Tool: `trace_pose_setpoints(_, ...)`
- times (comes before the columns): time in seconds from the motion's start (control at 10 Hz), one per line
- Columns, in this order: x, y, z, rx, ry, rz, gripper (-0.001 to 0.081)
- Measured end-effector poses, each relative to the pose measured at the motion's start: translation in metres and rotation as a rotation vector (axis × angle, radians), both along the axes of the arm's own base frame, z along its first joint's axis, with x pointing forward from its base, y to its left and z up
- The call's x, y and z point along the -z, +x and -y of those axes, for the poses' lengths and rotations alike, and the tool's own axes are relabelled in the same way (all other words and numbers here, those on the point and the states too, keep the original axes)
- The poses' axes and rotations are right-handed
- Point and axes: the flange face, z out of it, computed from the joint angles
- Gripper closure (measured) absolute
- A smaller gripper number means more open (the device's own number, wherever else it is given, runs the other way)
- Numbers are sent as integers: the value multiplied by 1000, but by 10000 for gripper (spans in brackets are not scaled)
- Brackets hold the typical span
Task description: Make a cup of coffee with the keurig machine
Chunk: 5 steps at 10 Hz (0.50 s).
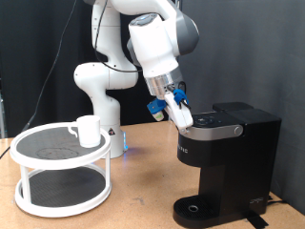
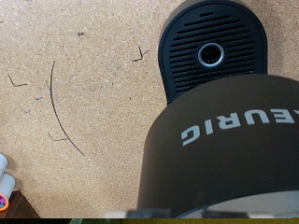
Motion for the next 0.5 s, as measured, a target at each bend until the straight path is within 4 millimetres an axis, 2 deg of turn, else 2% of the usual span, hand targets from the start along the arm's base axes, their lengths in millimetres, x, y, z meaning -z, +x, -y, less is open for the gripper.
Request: trace_pose_setpoints(0.5, 2, -2, 5, -61, 62, 35, 806)
